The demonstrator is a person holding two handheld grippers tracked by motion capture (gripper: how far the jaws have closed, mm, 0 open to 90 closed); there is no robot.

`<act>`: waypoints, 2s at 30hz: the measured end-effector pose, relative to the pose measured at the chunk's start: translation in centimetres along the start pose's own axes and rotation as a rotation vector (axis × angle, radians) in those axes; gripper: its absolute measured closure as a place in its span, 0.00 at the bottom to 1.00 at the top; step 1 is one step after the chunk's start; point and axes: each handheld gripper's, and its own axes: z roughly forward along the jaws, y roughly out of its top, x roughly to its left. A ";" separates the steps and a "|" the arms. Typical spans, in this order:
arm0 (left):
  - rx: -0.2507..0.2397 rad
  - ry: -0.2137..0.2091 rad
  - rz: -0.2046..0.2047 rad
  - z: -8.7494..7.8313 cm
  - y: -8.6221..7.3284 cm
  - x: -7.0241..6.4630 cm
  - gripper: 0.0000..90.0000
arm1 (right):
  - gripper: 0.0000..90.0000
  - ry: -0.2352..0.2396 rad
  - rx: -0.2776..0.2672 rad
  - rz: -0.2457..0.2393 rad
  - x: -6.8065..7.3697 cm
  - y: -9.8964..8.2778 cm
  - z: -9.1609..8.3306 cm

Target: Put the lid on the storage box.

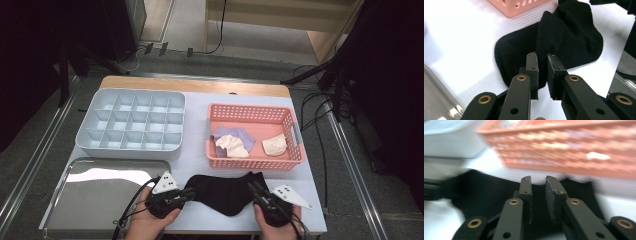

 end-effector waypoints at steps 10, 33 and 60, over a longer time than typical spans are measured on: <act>-0.010 -0.030 -0.047 -0.2 0.0 0.7 0.93 | 0.71 -0.075 0.042 -0.025 -2.2 -0.7 0.8; -0.019 -0.138 -0.111 -1.5 0.1 1.4 0.95 | 0.94 -0.085 0.009 -0.044 -1.6 0.1 -3.1; -0.061 0.022 -0.132 0.1 -0.5 0.6 0.58 | 0.67 -0.097 0.037 0.031 -3.6 -2.3 -2.7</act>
